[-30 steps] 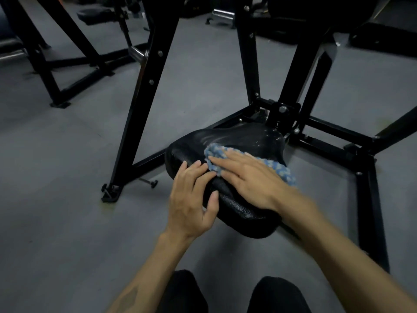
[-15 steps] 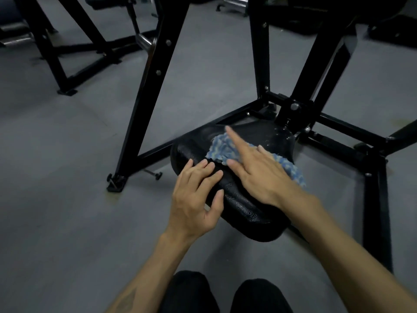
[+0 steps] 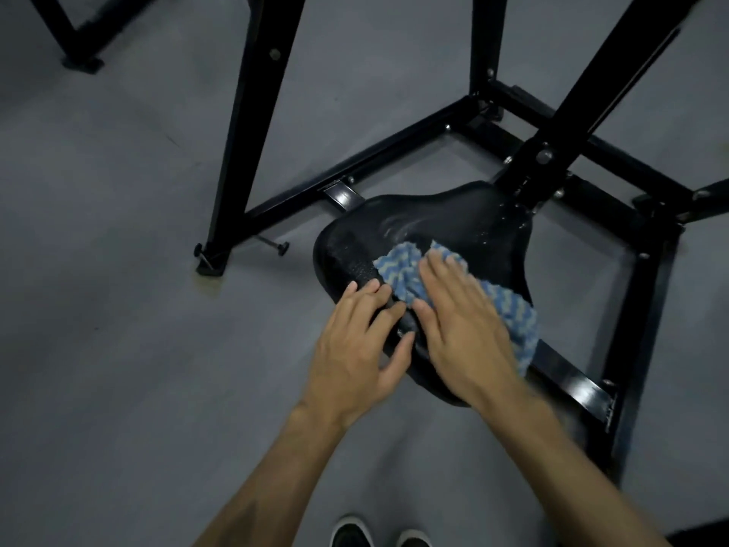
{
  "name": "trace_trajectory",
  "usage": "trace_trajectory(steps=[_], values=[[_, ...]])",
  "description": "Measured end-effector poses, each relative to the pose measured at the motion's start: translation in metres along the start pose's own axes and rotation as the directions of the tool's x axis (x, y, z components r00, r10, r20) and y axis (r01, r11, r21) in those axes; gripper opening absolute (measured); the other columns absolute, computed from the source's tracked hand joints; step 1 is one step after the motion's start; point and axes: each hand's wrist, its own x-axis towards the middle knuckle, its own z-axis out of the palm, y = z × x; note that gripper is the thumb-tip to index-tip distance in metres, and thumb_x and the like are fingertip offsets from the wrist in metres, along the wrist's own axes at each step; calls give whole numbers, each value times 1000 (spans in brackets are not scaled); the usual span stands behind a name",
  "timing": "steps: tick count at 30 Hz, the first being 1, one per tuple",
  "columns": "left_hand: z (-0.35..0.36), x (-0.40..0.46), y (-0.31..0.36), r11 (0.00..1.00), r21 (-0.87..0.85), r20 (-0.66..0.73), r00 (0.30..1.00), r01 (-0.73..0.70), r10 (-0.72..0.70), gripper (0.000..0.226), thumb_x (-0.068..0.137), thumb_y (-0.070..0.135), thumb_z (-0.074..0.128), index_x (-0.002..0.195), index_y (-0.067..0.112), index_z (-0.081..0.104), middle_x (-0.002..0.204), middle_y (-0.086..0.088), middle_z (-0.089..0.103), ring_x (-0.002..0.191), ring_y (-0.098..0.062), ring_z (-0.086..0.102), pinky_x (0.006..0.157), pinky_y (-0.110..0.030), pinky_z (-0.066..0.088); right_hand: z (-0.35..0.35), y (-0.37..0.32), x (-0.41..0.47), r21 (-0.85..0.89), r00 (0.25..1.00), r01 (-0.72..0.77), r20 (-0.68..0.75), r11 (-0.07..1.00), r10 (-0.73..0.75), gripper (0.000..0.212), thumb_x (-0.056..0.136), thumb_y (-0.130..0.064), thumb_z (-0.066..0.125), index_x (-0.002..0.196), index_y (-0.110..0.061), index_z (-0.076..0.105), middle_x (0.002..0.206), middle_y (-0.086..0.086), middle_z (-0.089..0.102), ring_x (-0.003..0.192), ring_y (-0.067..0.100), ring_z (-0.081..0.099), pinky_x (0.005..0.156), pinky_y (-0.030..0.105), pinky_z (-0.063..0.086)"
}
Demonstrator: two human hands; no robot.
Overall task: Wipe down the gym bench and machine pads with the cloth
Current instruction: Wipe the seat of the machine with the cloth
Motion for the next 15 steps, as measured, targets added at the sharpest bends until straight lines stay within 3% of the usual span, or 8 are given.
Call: trace_trajectory(steps=[2, 5, 7, 9, 12, 15], values=[[-6, 5, 7, 994, -59, 13, 996, 89, -89, 30, 98, 28, 61, 116, 5, 70, 122, -11, 64, 125, -25, 58, 112, -45, 45, -1, 2, 6, 13, 996, 65, 53, 998, -66, 58, 106, -45, 18, 160, -24, 18, 167, -10, 8, 154, 4, -4, 127, 34, 4], [-19, 16, 7, 973, -114, 39, 980, 201, -197, 27, 99, 22, 59, 120, 7, 68, 124, -7, 59, 115, -21, 58, 92, -39, 54, -7, 7, 34, -27, 975, 187, 127, 982, -182, 58, 106, -46, 16, 160, -25, 17, 168, -8, 8, 154, 6, -3, 127, 38, 7], [-24, 21, -3, 976, -32, 82, 974, 216, -213, 39, 99, 25, 58, 135, 8, 59, 142, -10, 51, 133, -24, 50, 105, -41, 50, -7, 6, 42, -71, 980, 163, 124, 984, -153, 59, 106, -48, 16, 160, -25, 14, 168, -8, 6, 154, 6, -3, 127, 38, 5], [-27, 23, -16, 966, 64, 162, 952, 251, -258, 61, 101, 39, 51, 153, 9, 39, 164, -12, 29, 154, -25, 24, 124, -44, 30, -6, -1, 33, -80, 996, 57, 77, 995, -51, 60, 106, -48, 16, 161, -24, 13, 168, -8, 4, 154, 8, -4, 127, 36, 2], [-31, 24, -29, 952, 69, 332, 893, 298, -304, 86, 100, 61, 36, 163, 10, 8, 172, -4, -7, 158, -17, -9, 128, -45, 16, 2, -17, 9, -81, 998, -31, 44, 996, 35, 60, 106, -46, 13, 160, -22, 12, 168, -6, 4, 155, 11, -4, 126, 37, 2], [-34, 23, -32, 956, 71, 430, 856, 285, -287, 97, 96, 72, 31, 162, 10, -3, 170, -1, -21, 157, -16, -19, 128, -43, 12, 5, -17, 17, -87, 994, 69, 93, 994, -61, 60, 106, -45, 15, 160, -19, 14, 168, -4, 6, 155, 13, -2, 126, 39, 5]])
